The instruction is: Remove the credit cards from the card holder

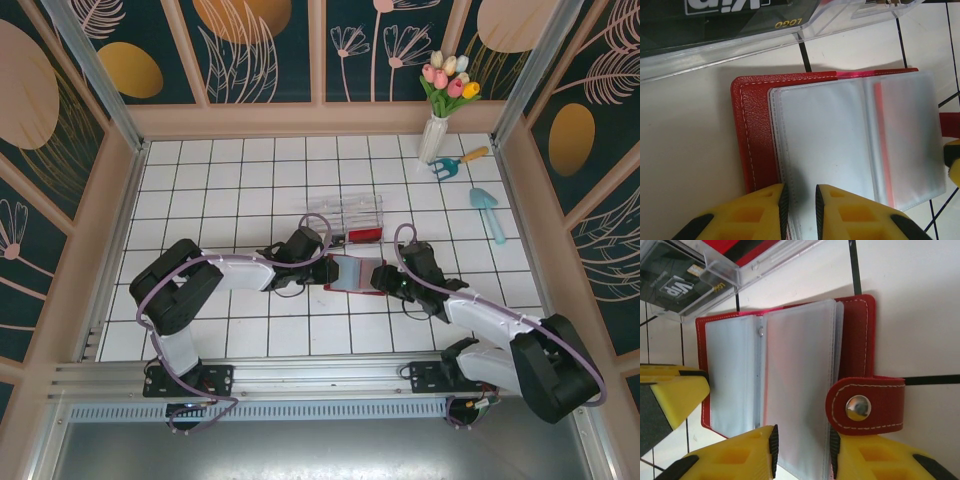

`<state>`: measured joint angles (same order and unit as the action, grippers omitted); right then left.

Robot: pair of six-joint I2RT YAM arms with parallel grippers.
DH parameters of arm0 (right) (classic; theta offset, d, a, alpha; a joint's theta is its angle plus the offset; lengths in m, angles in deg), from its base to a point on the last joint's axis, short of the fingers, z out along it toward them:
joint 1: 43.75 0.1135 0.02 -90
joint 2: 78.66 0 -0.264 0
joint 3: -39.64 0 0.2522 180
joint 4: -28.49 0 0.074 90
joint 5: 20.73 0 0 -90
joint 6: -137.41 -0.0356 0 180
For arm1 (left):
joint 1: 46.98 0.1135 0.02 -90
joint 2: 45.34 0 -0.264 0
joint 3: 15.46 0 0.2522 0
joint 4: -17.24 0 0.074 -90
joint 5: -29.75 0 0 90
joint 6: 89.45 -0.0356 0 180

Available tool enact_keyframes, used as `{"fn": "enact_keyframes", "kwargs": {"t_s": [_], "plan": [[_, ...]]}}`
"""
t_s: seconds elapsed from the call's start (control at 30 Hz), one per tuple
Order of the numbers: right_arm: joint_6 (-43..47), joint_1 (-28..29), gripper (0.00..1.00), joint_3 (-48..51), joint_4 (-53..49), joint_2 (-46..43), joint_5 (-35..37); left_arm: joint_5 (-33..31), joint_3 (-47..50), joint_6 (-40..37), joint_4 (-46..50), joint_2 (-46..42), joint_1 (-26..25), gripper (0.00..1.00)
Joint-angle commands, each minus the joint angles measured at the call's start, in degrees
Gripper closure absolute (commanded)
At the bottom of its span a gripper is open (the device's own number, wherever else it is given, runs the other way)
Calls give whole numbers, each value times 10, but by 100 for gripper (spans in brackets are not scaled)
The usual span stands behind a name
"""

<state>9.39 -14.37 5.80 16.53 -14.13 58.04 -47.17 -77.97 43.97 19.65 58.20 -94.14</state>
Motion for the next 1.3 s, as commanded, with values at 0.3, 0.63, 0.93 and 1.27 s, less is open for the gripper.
{"fn": "enact_keyframes", "kwargs": {"t_s": [0.3, 0.63, 0.93, 1.27], "plan": [[0, 8, 65, -24, -18, 23, 30, 13, -1, 6, 0, 15, -7, 74], [15, 16, 64, -42, -49, 16, 84, 12, -9, 3, 12, 13, -7, 74], [17, 16, 66, -42, -19, 44, 56, 12, -10, 3, 15, 14, -7, 74], [14, 16, 67, -36, 9, 57, 27, 15, -13, 4, 13, 20, -9, 74]]}}
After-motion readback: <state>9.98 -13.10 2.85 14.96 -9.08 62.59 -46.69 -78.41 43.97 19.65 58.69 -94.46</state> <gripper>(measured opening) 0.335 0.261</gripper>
